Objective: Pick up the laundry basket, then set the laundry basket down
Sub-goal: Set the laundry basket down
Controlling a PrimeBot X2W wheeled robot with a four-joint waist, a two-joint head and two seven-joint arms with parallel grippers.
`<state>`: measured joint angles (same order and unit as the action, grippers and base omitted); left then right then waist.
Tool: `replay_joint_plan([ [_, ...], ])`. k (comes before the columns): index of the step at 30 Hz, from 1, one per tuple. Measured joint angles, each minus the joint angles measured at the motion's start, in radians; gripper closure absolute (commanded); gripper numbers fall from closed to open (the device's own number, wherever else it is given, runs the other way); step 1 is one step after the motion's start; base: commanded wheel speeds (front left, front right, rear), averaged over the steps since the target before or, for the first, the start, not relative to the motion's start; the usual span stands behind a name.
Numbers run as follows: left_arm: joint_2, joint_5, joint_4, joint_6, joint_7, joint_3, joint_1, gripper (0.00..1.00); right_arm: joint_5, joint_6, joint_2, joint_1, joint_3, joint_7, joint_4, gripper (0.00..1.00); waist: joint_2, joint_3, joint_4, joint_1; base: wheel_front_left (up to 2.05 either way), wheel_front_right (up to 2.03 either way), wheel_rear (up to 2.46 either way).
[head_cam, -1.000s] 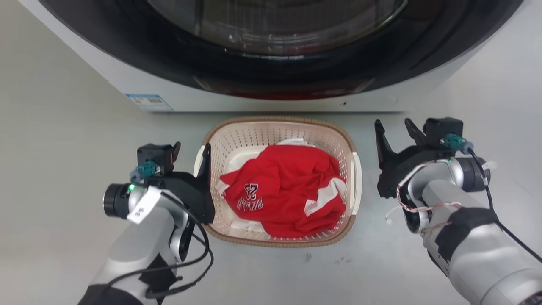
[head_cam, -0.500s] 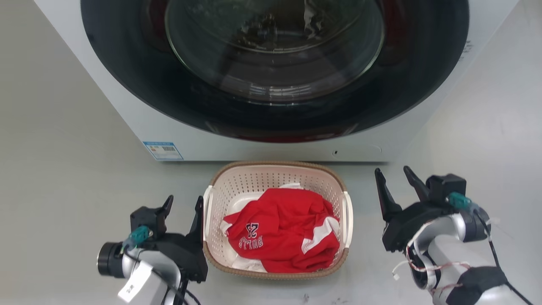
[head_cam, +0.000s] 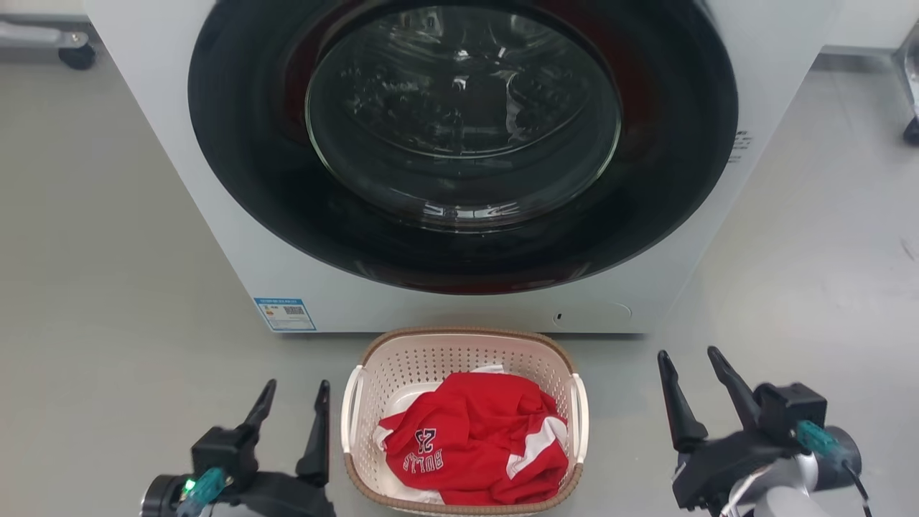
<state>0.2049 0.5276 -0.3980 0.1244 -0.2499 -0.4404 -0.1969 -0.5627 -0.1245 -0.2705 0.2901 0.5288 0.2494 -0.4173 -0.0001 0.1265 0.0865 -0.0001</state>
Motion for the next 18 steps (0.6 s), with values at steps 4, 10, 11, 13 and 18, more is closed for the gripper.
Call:
replay_joint_plan([
  [4,-0.002,-0.052,0.059,0.000,0.000,0.076,0.072,0.00,0.059,0.000,0.010,-0.081,-0.068,0.000,0.062,0.00,0.0000,-0.025,-0.005,0.0000,0.00,0.00,0.00],
  [10,-0.023,-0.117,0.146,0.000,0.000,0.152,0.167,0.00,0.140,0.000,0.042,-0.179,-0.150,0.000,0.154,0.00,0.0000,-0.053,-0.017,0.0001,0.00,0.00,0.00],
  [11,-0.026,-0.124,0.158,0.000,0.000,0.162,0.177,0.00,0.150,0.000,0.046,-0.192,-0.163,0.000,0.167,0.00,0.0000,-0.057,-0.019,0.0000,0.00,0.00,0.00],
  [13,-0.033,-0.144,0.182,0.000,0.000,0.181,0.195,0.00,0.179,0.000,0.054,-0.222,-0.188,0.000,0.195,0.00,-0.0001,-0.064,-0.024,0.0001,0.00,0.00,0.00],
  [18,-0.053,-0.180,0.226,0.000,0.000,0.207,0.232,0.00,0.230,0.000,0.084,-0.284,-0.239,0.000,0.255,0.00,0.0000,-0.083,-0.034,0.0001,0.00,0.00,0.00],
])
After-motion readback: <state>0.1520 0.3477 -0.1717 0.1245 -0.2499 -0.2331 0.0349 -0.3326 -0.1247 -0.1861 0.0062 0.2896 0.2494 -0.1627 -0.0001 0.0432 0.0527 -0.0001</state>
